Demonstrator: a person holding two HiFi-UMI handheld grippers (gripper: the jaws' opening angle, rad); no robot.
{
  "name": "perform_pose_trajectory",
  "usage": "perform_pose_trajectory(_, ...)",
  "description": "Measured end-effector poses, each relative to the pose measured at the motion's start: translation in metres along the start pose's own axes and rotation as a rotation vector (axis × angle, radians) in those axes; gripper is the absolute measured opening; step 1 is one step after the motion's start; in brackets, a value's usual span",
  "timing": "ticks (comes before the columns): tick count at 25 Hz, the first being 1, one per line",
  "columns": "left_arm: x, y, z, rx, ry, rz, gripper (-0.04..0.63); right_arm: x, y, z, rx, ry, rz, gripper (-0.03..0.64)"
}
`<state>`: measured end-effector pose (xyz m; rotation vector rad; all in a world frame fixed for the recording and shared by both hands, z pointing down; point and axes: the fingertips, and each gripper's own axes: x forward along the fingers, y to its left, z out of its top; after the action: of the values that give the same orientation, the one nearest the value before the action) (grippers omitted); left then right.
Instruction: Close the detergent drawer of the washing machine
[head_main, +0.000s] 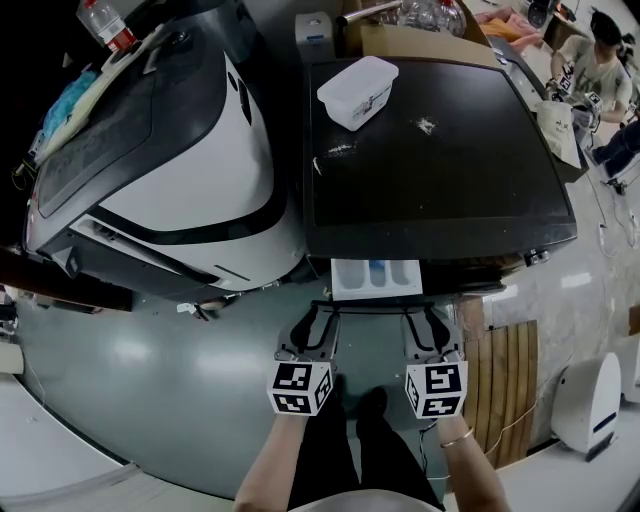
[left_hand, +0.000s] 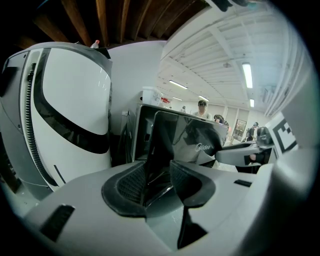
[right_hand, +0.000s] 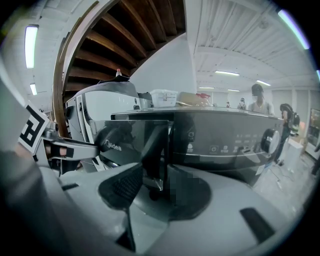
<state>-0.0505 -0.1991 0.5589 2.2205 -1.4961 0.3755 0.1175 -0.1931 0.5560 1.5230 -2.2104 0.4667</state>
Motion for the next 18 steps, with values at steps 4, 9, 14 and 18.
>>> perform_pose_trajectory(4,0.004,0.002,0.003,0.001,-0.002,0.001,0.132,0.004,-0.002,0.003,0.0,-0.001,-0.001,0.156)
perform_pose_trajectory(9,0.009,0.005,0.006,0.0,0.006,0.003,0.132,0.01,-0.003,0.006,-0.001,0.003,0.0,0.156)
perform_pose_trajectory(14,0.013,0.006,0.009,0.004,0.005,0.002,0.132,0.013,-0.005,0.008,-0.003,0.0,-0.005,0.156)
perform_pose_trajectory(18,0.015,0.006,0.01,0.001,0.003,0.005,0.132,0.015,-0.006,0.011,-0.006,-0.002,-0.001,0.156)
